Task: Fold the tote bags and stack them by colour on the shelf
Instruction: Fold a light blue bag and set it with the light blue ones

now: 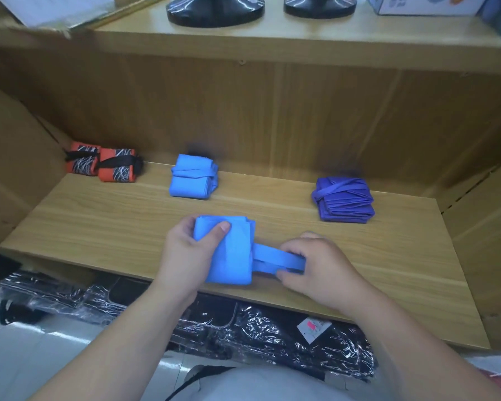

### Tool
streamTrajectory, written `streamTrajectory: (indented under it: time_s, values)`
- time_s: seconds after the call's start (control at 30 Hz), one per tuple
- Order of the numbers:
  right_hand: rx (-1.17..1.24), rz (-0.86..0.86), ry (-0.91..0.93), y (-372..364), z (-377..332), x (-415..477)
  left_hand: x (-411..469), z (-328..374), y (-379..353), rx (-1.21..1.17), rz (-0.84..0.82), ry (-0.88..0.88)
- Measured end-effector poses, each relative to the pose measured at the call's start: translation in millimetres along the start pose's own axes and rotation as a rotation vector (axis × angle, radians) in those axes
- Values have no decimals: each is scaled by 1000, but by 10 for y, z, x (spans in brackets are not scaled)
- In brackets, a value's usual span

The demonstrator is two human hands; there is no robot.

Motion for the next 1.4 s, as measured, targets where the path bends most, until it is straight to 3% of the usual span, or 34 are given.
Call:
streamTrajectory:
  time_s: [0.13,0.27,0.37,0.53,0.7,0.77,0.93,1.1,1.23,1.3,1.4]
  values:
    - [59,83,58,108,-20,-17,-47,153,55,-26,6,23]
    - [-54,106,142,145,-161,6,-127,261,-3,-66,-26,44]
    - [-2,128,85,177,-237,30,-133,300,-58,6,-33,8]
    - [494,-95,-156,441,-94,-27,-25,296,-7,176,57,-93]
    - [1136,68,-197,497,-96,-5,1,292,-85,370,80,-184]
    - [1223,98,-169,552,-154,34,54,268,-115,359,109,-170]
    - [872,-105,-76,604,-262,-62,206,355,-80,148,190,-148]
    - [104,-269,22,452,-317,-117,205,631,-123,-130,210,-153]
    - [-25,-208,-16,385,-134,-51,9,768,-218,-232,50,-75]
    - [163,-139,-47,383,-28,-4,-84,753,-247,-229,-10,-40]
    - [871,-58,-177,378,21,69,-153,664,-213,-214,-66,25]
Point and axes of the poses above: each hand's wrist, its own x-axis towards the middle knuckle, its own y-axis out of the back of the hand, z = x × y, the point moved 1 cm from there along x, towards the middle knuckle, and after that the axes turned 9 degrees about y, right-handed, at the moved point
